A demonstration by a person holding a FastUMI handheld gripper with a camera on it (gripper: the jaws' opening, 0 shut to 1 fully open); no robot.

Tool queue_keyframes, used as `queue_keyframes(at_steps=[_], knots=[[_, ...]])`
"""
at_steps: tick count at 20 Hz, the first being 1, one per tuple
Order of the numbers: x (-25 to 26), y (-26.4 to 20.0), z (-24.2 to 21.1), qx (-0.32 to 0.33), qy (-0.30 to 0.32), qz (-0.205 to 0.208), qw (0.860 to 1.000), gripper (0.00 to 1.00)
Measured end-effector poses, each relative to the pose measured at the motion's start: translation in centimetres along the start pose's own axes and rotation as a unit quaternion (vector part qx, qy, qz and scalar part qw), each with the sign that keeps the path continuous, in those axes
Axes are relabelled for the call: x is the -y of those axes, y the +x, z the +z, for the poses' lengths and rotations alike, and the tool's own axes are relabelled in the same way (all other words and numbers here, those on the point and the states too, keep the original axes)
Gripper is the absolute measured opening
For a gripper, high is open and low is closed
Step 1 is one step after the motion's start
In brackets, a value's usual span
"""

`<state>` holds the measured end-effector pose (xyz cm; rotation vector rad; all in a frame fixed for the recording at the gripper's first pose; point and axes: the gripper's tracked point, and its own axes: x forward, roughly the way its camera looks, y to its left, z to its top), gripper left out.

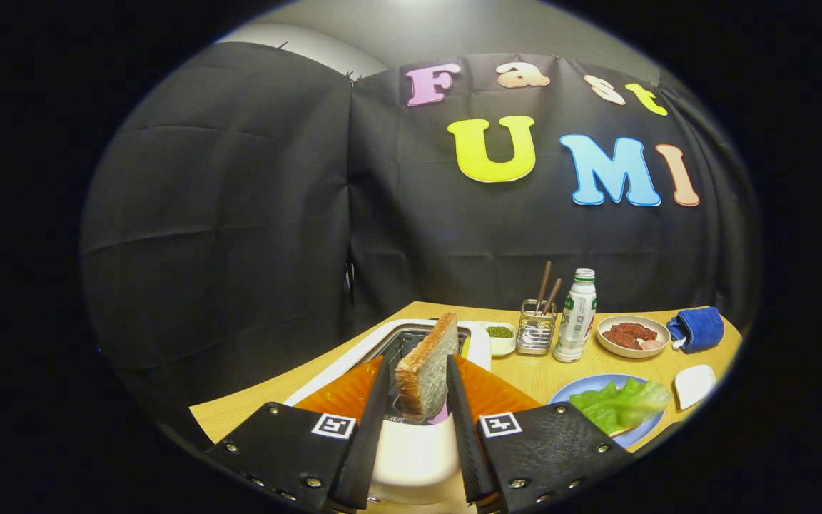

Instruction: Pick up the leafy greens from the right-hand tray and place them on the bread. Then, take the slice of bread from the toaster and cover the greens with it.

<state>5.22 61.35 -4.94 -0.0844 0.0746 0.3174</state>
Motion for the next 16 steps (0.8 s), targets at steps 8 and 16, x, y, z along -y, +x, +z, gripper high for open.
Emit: queue_keyframes(at_steps=[8,16], knots=[[-0.1,1.2,0.0,-0.008,-0.021,-0.006,1.0,0.09],[1.3,-0.2,3.2,0.022,-0.02,0.02,0.999,0.08]])
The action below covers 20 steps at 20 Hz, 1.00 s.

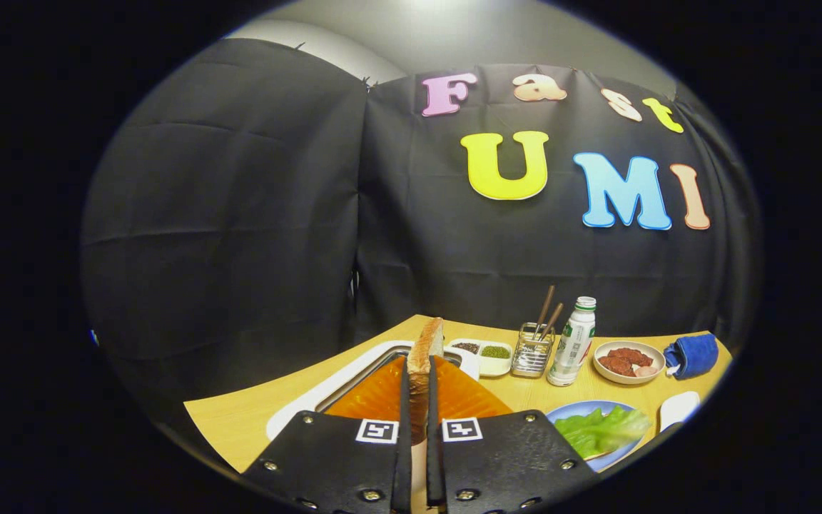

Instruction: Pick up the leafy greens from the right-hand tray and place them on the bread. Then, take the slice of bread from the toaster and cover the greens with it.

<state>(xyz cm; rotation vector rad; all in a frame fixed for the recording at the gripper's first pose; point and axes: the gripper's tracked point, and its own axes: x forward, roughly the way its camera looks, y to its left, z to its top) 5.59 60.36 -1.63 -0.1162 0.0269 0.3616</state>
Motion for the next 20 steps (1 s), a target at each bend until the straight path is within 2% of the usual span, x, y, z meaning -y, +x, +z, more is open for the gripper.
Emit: queue_keyframes(at_steps=[3,8,12,16,20], knots=[[0.6,-0.5,1.9,0.012,0.012,0.003,1.0,0.08],[1.5,-1.2,4.5,0.037,-0.007,0.0,0.999,0.08],[3.9,-2.8,6.2,0.06,-0.008,-0.022,0.998,0.08],[6.2,-4.0,5.2,0.054,-0.011,-0.036,0.998,0.08],[9.9,-5.1,2.3,0.032,-0.008,-0.059,0.998,0.08]])
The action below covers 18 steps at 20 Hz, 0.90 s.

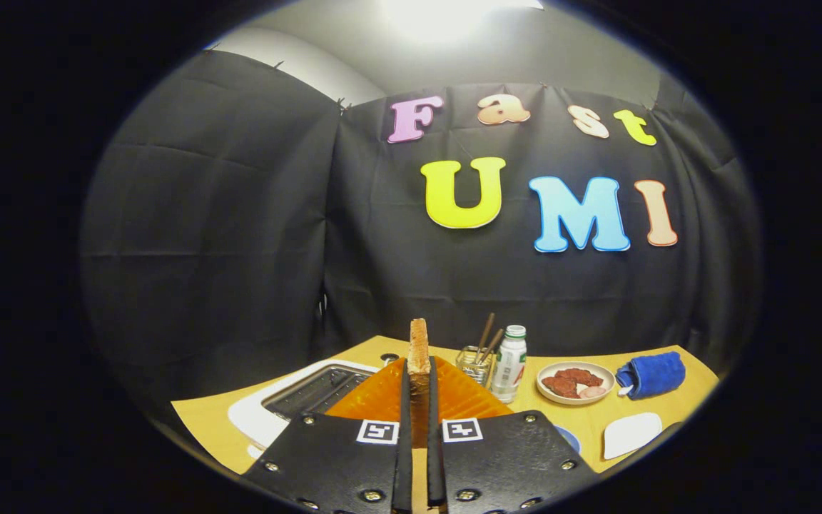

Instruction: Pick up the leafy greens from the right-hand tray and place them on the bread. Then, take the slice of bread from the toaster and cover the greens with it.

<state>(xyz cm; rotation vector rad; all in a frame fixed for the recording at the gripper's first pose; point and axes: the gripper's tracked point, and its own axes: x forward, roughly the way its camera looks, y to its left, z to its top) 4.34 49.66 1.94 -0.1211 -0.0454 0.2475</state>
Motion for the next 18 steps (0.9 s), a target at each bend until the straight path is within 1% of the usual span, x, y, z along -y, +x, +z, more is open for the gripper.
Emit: queue_keyframes(at_steps=[4,7,10,15,18], knots=[[3.4,0.0,-2.7,-0.023,0.002,-0.026,0.999,0.08],[4.7,0.0,-4.3,-0.038,0.011,-0.032,0.999,0.08],[5.7,0.0,-5.7,-0.05,0.02,-0.035,0.998,0.08],[6.7,0.0,-8.6,-0.063,0.053,-0.03,0.996,0.08],[7.4,-0.1,-8.9,-0.058,0.067,-0.032,0.996,0.08]])
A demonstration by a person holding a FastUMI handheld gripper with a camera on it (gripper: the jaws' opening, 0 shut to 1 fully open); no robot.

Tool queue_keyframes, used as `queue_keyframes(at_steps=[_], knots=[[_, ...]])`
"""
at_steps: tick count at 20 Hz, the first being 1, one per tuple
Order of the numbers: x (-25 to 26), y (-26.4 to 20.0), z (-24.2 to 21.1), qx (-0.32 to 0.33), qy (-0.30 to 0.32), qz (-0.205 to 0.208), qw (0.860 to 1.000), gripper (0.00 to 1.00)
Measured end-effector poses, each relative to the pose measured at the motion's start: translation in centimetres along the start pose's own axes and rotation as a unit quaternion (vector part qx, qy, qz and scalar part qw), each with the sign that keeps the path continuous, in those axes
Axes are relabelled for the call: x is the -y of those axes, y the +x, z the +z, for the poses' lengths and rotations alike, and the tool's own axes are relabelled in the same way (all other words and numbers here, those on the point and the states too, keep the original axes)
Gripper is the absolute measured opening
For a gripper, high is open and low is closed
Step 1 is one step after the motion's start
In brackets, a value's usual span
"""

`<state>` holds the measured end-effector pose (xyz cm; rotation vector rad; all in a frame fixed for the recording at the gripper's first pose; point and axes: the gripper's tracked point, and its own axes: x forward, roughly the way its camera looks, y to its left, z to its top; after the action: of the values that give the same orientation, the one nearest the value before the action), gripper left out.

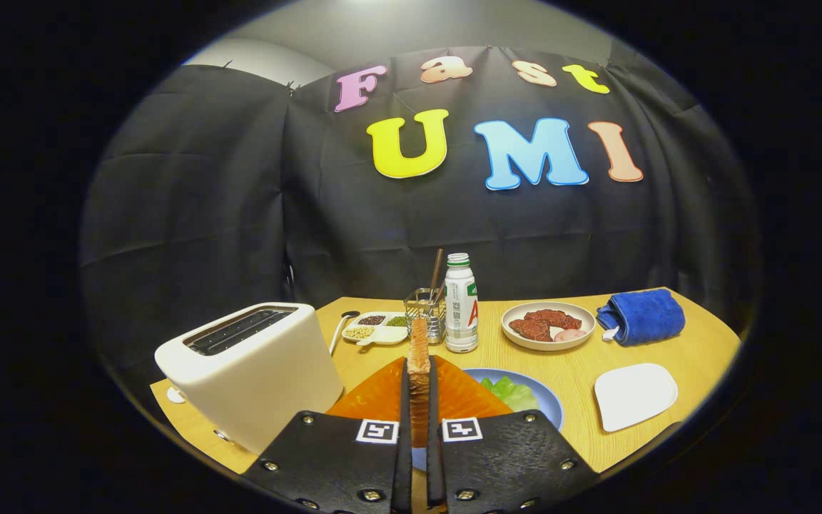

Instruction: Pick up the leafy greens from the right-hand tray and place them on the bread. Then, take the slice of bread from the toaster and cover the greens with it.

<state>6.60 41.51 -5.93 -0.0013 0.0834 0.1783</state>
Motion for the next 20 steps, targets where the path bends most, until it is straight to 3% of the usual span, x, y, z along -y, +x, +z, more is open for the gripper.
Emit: queue_keyframes(at_steps=[9,20], knots=[[1.8,-0.6,-0.2,-0.002,0.02,-0.005,1.0,0.08],[0.6,0.3,-1.6,-0.008,0.034,0.01,0.999,0.08]])
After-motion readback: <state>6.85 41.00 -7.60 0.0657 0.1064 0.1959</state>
